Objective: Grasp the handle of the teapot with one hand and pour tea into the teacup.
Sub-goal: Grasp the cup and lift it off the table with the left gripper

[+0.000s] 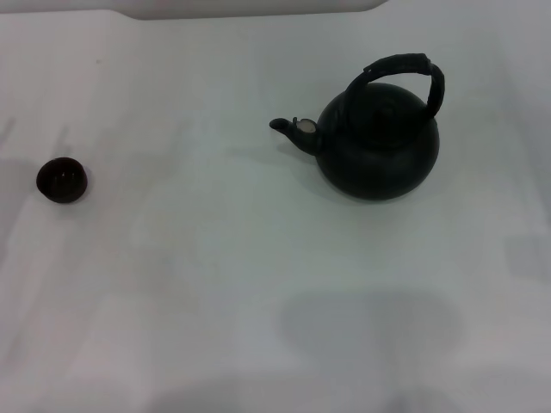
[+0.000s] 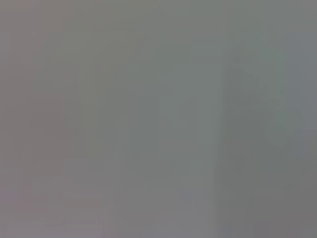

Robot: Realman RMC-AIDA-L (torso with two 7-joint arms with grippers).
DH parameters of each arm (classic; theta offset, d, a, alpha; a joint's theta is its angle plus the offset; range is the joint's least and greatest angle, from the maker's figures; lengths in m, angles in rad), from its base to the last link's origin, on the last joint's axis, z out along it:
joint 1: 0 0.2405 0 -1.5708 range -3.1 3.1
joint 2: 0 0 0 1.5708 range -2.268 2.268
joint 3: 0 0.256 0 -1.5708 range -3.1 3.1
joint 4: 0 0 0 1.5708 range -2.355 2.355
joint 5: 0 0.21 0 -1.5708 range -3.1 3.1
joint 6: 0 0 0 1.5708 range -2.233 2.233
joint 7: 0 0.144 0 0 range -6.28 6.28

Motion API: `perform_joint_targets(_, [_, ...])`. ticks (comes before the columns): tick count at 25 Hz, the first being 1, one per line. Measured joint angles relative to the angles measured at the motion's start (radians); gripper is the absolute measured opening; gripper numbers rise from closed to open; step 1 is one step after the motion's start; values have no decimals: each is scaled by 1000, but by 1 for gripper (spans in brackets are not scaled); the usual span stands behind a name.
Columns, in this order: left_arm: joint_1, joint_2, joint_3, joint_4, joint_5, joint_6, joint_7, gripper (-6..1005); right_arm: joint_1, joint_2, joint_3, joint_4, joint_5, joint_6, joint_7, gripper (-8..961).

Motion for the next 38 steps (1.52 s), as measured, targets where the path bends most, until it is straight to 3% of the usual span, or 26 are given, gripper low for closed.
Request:
perform_joint_targets(21, [8,3,0,-2,1,-9,0,817,0,0,-12,-12,1,36,0,724])
perform_joint_targets(29, [16,6,0,-35,81,7,-77,817,3,-3,-12,-10,2,42,3,723])
perform_joint_targets(33, [74,0,0,-139,129,65,-104,818,11,-3,-12,-11,-1,37,3,723])
perform_joint_targets(38, [214,-5,38,-369,179,182,-288,818,13,-1,-12,-14,-4,23,1,723])
